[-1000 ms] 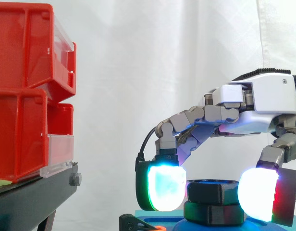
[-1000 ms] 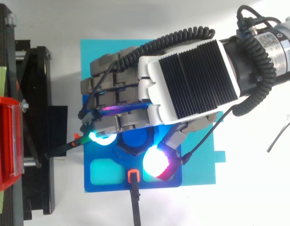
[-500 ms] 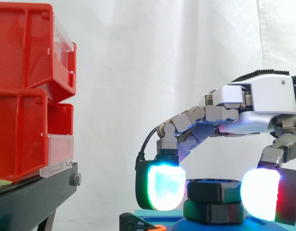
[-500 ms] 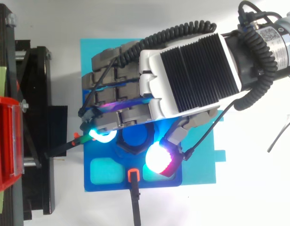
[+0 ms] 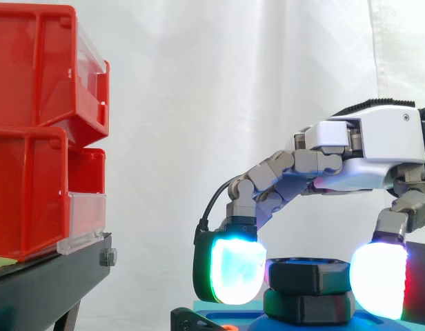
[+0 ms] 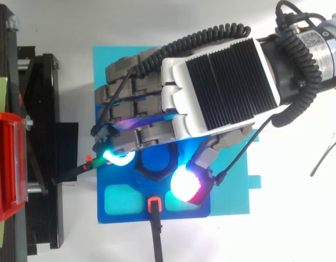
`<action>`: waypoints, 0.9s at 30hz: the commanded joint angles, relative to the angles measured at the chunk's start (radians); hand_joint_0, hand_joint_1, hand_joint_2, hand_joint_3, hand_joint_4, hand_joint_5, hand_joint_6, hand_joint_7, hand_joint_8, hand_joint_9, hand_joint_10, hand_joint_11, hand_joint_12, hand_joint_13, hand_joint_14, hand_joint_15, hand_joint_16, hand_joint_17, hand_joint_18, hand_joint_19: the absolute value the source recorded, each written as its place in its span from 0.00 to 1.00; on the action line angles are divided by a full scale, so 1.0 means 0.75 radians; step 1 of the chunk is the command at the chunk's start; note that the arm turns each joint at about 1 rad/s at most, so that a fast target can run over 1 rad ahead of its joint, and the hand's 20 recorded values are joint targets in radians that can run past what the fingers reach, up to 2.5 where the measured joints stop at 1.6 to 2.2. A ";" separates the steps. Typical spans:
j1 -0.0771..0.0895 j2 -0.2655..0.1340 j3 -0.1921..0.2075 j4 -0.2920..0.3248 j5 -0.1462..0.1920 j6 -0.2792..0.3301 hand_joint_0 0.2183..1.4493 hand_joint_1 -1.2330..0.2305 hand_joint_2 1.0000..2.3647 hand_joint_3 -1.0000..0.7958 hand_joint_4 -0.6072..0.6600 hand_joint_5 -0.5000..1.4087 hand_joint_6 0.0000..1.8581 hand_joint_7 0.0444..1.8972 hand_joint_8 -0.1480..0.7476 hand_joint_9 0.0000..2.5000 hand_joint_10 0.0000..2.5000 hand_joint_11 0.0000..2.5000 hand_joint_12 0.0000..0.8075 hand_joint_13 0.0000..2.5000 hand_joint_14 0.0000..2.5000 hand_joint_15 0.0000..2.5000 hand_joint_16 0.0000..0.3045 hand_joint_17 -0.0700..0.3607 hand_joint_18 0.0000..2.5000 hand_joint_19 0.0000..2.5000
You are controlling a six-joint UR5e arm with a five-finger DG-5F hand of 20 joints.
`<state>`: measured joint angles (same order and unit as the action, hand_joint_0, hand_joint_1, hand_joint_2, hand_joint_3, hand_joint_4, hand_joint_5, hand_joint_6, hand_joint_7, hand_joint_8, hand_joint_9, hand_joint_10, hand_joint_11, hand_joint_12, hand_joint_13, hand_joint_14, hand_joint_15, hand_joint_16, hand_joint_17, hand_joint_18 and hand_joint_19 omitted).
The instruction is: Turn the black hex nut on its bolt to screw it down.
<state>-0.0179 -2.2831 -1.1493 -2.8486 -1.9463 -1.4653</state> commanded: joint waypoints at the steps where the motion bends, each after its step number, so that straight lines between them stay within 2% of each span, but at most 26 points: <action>1: 0.005 -0.001 0.000 0.002 0.002 0.000 0.12 0.36 0.00 0.28 0.65 0.18 0.37 0.44 0.45 0.25 0.00 0.07 0.43 0.24 0.00 0.10 0.20 0.48 0.20 0.13; 3: 0.005 0.001 0.000 0.002 0.006 0.000 0.11 0.37 0.00 0.28 0.66 0.18 0.37 0.43 0.46 0.25 0.00 0.07 0.44 0.24 0.00 0.09 0.21 0.49 0.21 0.13; 11: 0.032 0.001 0.005 -0.006 0.032 0.003 0.11 0.37 0.00 0.28 0.66 0.18 0.35 0.45 0.46 0.26 0.00 0.07 0.44 0.25 0.00 0.10 0.21 0.50 0.21 0.12; 18: 0.046 0.001 0.033 -0.047 0.055 0.000 0.09 0.37 0.00 0.28 0.67 0.18 0.35 0.46 0.47 0.26 0.00 0.07 0.45 0.25 0.00 0.10 0.22 0.51 0.22 0.12; 23: 0.048 0.001 0.033 -0.049 0.059 -0.002 0.08 0.37 0.00 0.28 0.67 0.18 0.34 0.47 0.47 0.26 0.00 0.07 0.46 0.25 0.00 0.09 0.22 0.51 0.22 0.12; 27: 0.038 -0.001 0.033 -0.051 0.059 -0.002 0.08 0.36 0.00 0.28 0.67 0.18 0.34 0.48 0.47 0.26 0.00 0.07 0.46 0.25 0.00 0.09 0.22 0.51 0.22 0.12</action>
<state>0.0149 -2.2830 -1.1248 -2.8862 -1.9026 -1.4661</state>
